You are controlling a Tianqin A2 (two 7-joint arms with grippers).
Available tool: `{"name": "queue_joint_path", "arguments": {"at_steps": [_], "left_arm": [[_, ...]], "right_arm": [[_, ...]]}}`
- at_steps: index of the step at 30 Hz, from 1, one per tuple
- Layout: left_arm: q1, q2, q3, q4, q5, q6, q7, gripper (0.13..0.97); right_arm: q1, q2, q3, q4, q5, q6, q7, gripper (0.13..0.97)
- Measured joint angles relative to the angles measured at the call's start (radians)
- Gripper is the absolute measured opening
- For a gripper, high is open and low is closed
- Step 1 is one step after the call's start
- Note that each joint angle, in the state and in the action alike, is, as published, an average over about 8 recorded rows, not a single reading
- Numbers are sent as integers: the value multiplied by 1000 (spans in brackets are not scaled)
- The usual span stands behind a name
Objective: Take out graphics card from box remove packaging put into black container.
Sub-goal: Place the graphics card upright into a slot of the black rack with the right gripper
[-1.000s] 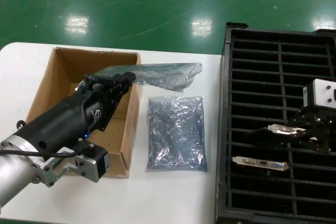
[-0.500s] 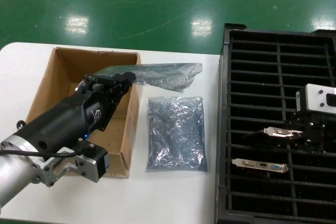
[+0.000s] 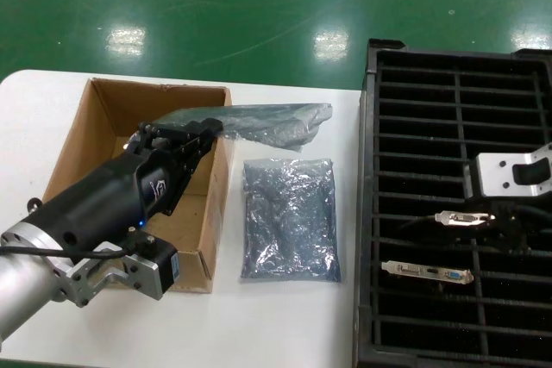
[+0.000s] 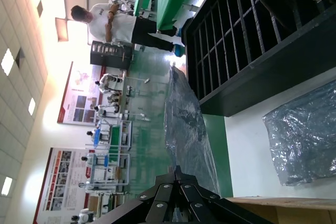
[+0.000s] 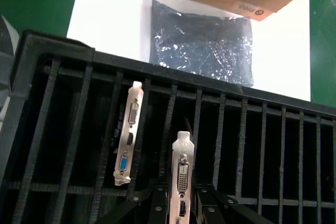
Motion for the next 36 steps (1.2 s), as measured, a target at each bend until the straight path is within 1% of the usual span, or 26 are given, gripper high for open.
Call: {"name": "queue_joint_path", "arguments": {"at_steps": [11,20,28,29,36], "left_arm": [[0,0,0,0,0,0,0,139],[0,0,0,0,0,0,0,139],[0,0,0,0,0,0,0,139],[0,0,0,0,0,0,0,139],[0,0,0,0,0,0,0,139]], "right_arm": [[21,-57,-56,6,-81,-11,0,191],[31,-94,-72,-10,-89,-13,-7,250],[32,-95,-62,-1,-73,-16,-10,370],[32,-93,-60,3,-70,-16,-10,370],[28,-71,-34,40,-48,-16,-3,533]]}}
